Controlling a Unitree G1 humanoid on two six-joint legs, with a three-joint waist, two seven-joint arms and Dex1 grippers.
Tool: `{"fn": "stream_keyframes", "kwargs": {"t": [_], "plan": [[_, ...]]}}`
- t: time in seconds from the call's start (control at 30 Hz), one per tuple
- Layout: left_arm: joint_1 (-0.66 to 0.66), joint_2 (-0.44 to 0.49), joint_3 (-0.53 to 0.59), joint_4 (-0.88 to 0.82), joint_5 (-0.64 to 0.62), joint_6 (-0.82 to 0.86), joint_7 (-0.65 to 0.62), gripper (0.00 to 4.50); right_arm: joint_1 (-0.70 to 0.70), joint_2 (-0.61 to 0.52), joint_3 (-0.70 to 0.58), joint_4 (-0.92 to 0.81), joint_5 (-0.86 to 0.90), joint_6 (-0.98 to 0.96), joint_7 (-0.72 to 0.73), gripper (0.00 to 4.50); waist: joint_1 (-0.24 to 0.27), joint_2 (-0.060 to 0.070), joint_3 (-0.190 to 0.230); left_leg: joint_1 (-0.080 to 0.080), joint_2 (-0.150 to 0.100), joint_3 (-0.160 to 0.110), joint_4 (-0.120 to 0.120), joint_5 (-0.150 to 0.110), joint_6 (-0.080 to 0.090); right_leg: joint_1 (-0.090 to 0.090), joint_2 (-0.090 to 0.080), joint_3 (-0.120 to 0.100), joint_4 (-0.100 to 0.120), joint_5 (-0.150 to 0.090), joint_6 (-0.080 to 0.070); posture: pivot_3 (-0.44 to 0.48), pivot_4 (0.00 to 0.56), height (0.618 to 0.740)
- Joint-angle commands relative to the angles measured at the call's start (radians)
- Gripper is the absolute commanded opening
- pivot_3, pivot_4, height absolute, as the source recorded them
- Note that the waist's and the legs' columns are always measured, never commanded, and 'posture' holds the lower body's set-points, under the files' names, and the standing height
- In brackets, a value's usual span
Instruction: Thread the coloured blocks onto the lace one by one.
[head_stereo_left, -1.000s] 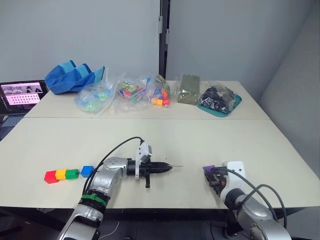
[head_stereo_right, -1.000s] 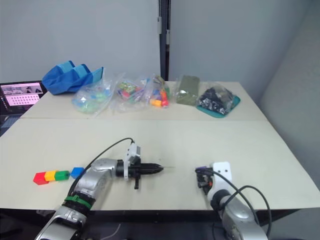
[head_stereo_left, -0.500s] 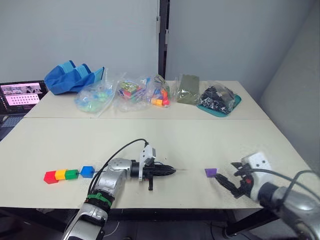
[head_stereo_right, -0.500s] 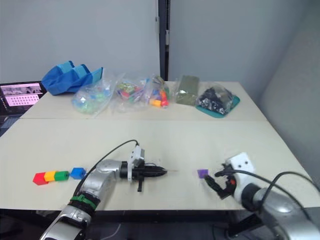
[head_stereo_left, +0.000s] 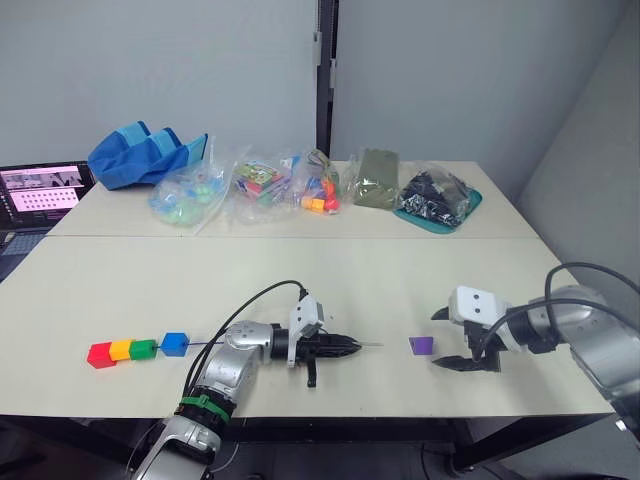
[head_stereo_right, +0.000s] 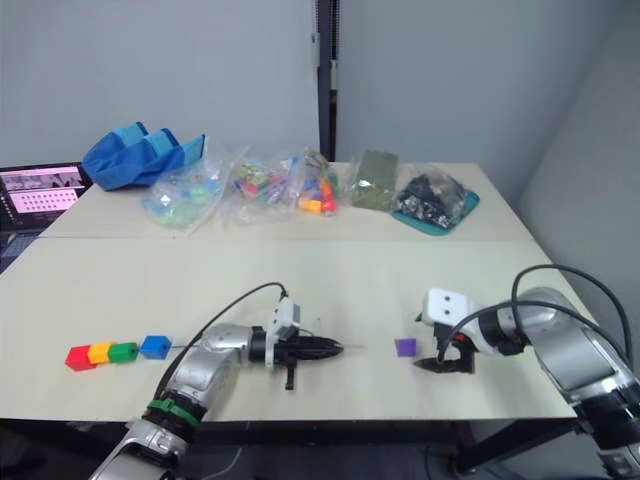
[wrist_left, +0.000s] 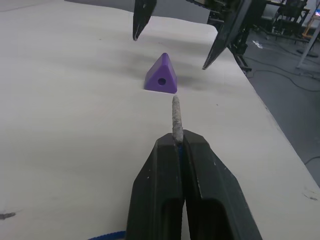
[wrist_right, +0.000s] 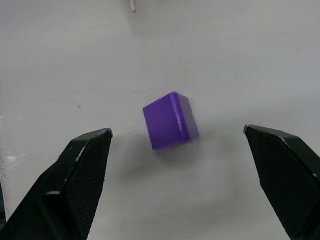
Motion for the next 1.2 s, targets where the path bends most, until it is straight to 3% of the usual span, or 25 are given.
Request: {"fn": "stream_keyframes", "kwargs": {"t": [0.03, 0.1, 0.13, 0.43, 0.83, 1.13, 1.2], "plan": [[0.001, -0.006, -0.005, -0.052, 0.0, 0.002, 0.019, 0.0, -0.066, 0.035, 0.05, 0.095, -0.062, -0.064, 0.041, 4.46, 0.005, 0.0, 0.0, 0.0, 0.0, 0.0, 0.0, 0.0, 0.0, 0.0, 0.0, 0.0, 0.0, 0.0, 0.0, 0.0, 0.15, 0.717], [0.004, -0.007, -0.011, -0.058, 0.008, 0.001, 0.028, 0.0, -0.097, 0.068, 0.068, 0.15, -0.084, -0.085, 0.047, 4.46, 0.009, 0.0, 0.0, 0.0, 0.0, 0.0, 0.0, 0.0, -0.001, 0.0, 0.0, 0.0, 0.0, 0.0, 0.0, 0.0, 0.15, 0.717], [0.008, -0.009, -0.015, -0.065, 0.009, 0.002, 0.034, 0.0, -0.105, 0.08, 0.082, 0.174, -0.101, -0.102, 0.053, 4.22, 0.011, 0.0, 0.0, 0.0, 0.0, 0.0, 0.0, 0.0, -0.001, 0.0, 0.0, 0.0, 0.0, 0.0, 0.0, 0.0, 0.15, 0.717], [0.02, -0.018, -0.028, -0.109, 0.005, 0.023, 0.064, 0.0, -0.117, 0.11, 0.105, 0.2, -0.16, -0.115, 0.079, 1.27, 0.016, 0.0, 0.0, 0.003, 0.0, 0.0, 0.0, 0.001, -0.001, 0.002, 0.0, 0.0, 0.001, 0.0, 0.0, 0.0, 0.15, 0.717], [0.024, -0.007, -0.059, -0.097, 0.037, 0.026, 0.072, 0.0, -0.082, 0.182, 0.068, -0.065, -0.077, 0.179, 0.038, 1.08, 0.015, 0.0, 0.0, 0.004, 0.0, 0.0, 0.0, 0.001, -0.002, 0.002, 0.0, 0.0, 0.001, 0.0, 0.0, 0.0, 0.15, 0.717], [0.016, 0.002, -0.043, -0.09, 0.029, 0.028, 0.072, 0.0, -0.03, 0.188, 0.05, -0.108, -0.09, 0.266, -0.05, 1.08, 0.023, 0.0, 0.0, 0.003, 0.0, 0.0, 0.0, 0.001, -0.002, 0.002, 0.0, 0.0, 0.001, 0.0, 0.0, 0.0, 0.15, 0.717], [0.016, 0.004, -0.042, -0.088, 0.029, 0.027, 0.071, 0.0, -0.02, 0.185, 0.038, -0.123, -0.074, 0.279, -0.053, 2.12, 0.023, 0.0, 0.0, 0.003, 0.0, 0.0, 0.0, 0.001, -0.002, 0.002, 0.0, 0.0, 0.001, 0.0, 0.0, 0.0, 0.15, 0.717]]}}
